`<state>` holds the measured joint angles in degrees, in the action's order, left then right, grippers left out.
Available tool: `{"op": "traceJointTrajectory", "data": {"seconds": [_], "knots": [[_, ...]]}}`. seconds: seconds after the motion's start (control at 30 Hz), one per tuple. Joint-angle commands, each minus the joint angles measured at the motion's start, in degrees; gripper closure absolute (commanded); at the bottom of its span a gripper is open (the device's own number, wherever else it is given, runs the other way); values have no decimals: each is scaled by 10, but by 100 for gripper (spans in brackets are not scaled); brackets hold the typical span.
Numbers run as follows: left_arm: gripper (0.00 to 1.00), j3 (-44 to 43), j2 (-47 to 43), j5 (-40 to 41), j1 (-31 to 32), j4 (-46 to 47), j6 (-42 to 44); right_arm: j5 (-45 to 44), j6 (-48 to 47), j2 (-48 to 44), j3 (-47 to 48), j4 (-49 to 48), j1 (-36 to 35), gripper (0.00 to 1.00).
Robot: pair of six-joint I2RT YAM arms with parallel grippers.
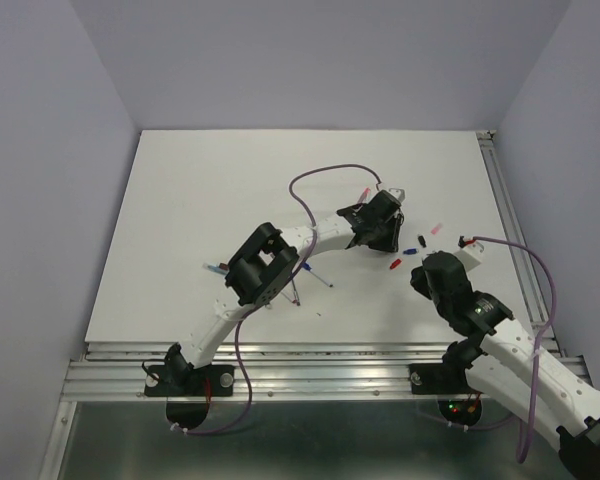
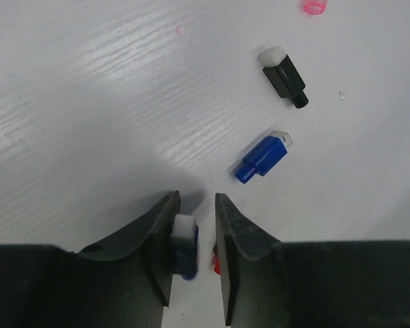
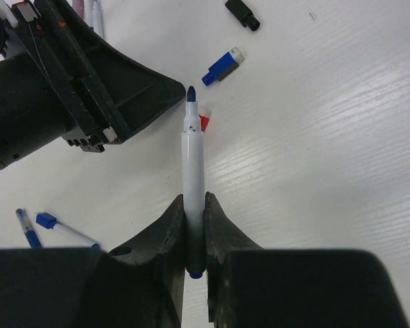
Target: Open the pen caps
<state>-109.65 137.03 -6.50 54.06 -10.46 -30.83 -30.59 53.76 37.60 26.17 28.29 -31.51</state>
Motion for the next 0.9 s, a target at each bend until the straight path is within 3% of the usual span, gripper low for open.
{"op": "traceJointTrajectory", "data": {"seconds": [0.0, 0.1, 0.33, 0.63, 0.77, 0.87], "knots": [[58, -28, -9, -1, 8, -9, 7, -3, -4, -4, 6, 0, 3, 94], [52, -28, -12, -5, 10, -8, 9, -3, -3, -4, 6, 0, 3, 94], [51, -27, -21, -18, 11, -7, 11, 1, -2, -6, 6, 4, 3, 93], [32, -37, -77, 9, 7, 0, 25, 8, -6, -14, 21, 17, 3, 93], [11, -29, -117, 10, -6, 15, 29, 39, -15, -36, 23, 13, 3, 93], [5, 0, -157, 20, -19, 20, 26, 53, -25, -53, 17, 5, 3, 93]]}}
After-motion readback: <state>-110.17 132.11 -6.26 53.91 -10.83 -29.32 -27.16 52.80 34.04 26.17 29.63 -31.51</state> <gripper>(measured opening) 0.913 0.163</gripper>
